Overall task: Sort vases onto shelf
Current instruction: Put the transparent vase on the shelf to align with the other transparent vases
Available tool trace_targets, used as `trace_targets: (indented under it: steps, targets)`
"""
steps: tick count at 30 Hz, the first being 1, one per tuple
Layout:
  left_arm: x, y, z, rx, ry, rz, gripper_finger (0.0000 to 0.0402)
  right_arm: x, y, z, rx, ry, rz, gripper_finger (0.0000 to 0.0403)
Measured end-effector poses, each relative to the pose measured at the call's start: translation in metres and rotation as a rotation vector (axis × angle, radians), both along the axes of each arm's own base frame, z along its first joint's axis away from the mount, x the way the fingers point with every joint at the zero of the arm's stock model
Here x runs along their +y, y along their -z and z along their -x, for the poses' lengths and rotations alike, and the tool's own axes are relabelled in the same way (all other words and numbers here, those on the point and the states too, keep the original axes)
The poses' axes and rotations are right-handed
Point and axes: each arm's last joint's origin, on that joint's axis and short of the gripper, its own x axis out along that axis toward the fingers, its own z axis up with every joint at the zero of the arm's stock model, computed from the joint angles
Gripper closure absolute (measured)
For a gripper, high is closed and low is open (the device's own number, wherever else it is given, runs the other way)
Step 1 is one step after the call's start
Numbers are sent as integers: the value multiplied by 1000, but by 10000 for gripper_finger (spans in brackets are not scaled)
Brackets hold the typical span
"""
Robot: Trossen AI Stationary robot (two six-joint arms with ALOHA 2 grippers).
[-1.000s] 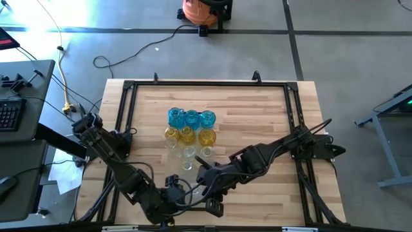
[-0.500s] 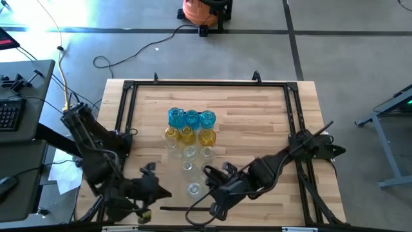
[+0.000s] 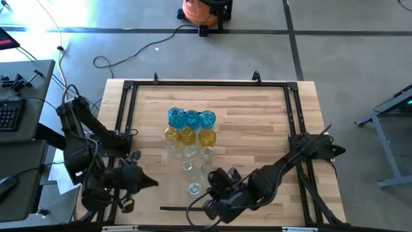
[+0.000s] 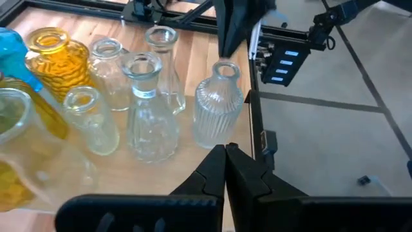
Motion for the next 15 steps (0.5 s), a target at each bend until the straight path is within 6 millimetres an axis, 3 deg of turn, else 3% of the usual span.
trace_targets:
  steps: [7, 15]
  targets:
    - [9, -4, 11, 16, 20, -27, 401, 16, 41, -22, 28, 126, -62, 403]
    - [9, -7, 21, 16, 71, -44, 401, 18, 52, -27, 0, 227, -66, 403]
